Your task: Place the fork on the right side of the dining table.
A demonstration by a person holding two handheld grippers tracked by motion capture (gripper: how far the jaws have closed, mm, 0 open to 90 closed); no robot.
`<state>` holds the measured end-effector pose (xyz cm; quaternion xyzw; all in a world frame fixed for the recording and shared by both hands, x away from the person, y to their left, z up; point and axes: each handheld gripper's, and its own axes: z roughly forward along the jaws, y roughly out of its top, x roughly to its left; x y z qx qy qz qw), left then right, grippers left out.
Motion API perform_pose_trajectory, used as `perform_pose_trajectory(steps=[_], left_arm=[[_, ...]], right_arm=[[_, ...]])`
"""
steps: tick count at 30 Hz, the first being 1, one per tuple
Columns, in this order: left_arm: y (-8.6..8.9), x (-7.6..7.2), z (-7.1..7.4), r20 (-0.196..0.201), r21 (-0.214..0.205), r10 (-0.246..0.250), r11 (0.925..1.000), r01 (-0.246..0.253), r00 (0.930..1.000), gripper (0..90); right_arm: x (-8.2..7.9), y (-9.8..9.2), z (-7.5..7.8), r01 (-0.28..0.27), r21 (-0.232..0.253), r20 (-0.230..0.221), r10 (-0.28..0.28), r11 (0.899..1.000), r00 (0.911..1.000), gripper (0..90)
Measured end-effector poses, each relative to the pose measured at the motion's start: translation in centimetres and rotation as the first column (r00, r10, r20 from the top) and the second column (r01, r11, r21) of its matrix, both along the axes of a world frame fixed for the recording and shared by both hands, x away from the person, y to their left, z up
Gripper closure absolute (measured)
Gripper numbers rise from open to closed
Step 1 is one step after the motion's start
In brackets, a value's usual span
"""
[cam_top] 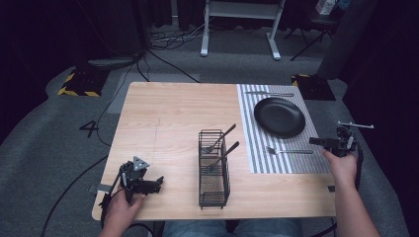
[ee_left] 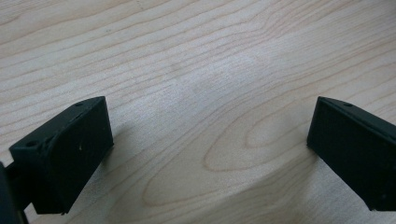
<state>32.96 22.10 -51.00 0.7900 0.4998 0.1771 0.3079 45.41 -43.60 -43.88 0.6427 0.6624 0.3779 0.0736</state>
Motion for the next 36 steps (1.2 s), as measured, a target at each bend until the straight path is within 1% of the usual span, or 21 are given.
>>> perform_pose_trajectory(steps=[3,4,6,8,13,16,17,19,24,25,28,31,36], left_arm=[[0.0,0.0,0.0,0.000,0.000,0.000,1.0000,0.000,1.0000,0.4],[0.0,0.0,0.0,0.000,0.001,-0.001,1.0000,0.001,1.0000,0.3],[0.0,0.0,0.0,0.000,0.000,0.000,1.0000,0.000,1.0000,0.3],[0.0,0.0,0.0,0.000,0.000,0.000,1.0000,0.000,1.0000,0.3],[0.0,-0.1,0.0,-0.002,0.003,0.000,1.0000,0.000,1.0000,0.4],[0.0,-0.2,0.0,-0.002,-0.002,0.003,1.0000,-0.003,1.0000,0.4],[0.0,-0.2,0.0,-0.001,-0.004,0.004,1.0000,-0.004,1.0000,0.4],[0.0,-0.2,0.0,0.000,-0.003,0.003,1.0000,-0.003,1.0000,0.4],[0.0,-0.2,0.0,0.000,-0.003,0.003,1.0000,-0.003,1.0000,0.4],[0.0,-0.2,0.0,0.000,-0.003,0.003,1.0000,-0.003,1.0000,0.4],[0.0,-0.2,0.0,-0.001,-0.003,0.004,1.0000,-0.004,1.0000,0.4],[0.0,-0.2,0.0,0.000,-0.002,0.003,1.0000,-0.003,1.0000,0.4],[0.0,-0.3,0.0,0.000,-0.001,0.007,1.0000,-0.007,1.0000,0.5]], right_arm=[[-0.6,0.9,1.2,-0.034,-0.043,0.042,0.036,0.999,0.9985,60.2],[-0.7,1.1,1.6,-0.041,-0.055,0.048,0.044,0.998,0.9979,60.1],[-1.0,1.8,2.4,-0.064,-0.086,0.069,0.070,0.994,0.9951,59.6],[-1.3,2.4,3.2,-0.085,-0.106,0.090,0.095,0.991,0.9914,59.2],[-2.1,4.2,4.9,-0.147,-0.152,0.122,0.166,0.977,0.9785,58.1],[-2.6,5.2,5.8,-0.183,-0.172,0.141,0.208,0.968,0.9679,57.1],[-2.8,5.6,6.1,-0.197,-0.180,0.151,0.225,0.964,0.9624,56.8],[-3.1,6.1,6.6,-0.216,-0.185,0.159,0.246,0.959,0.9562,56.3],[-3.9,7.1,7.6,-0.254,-0.183,0.174,0.285,0.950,0.9426,54.6],[-4.1,7.4,7.8,-0.266,-0.187,0.178,0.298,0.946,0.9377,54.1],[-4.9,8.2,8.2,-0.290,-0.190,0.185,0.324,0.938,0.9277,52.8],[-5.6,9.0,8.4,-0.323,-0.193,0.192,0.358,0.927,0.9137,51.6],[-6.4,10.0,8.4,-0.362,-0.192,0.186,0.396,0.912,0.8990,48.5]])
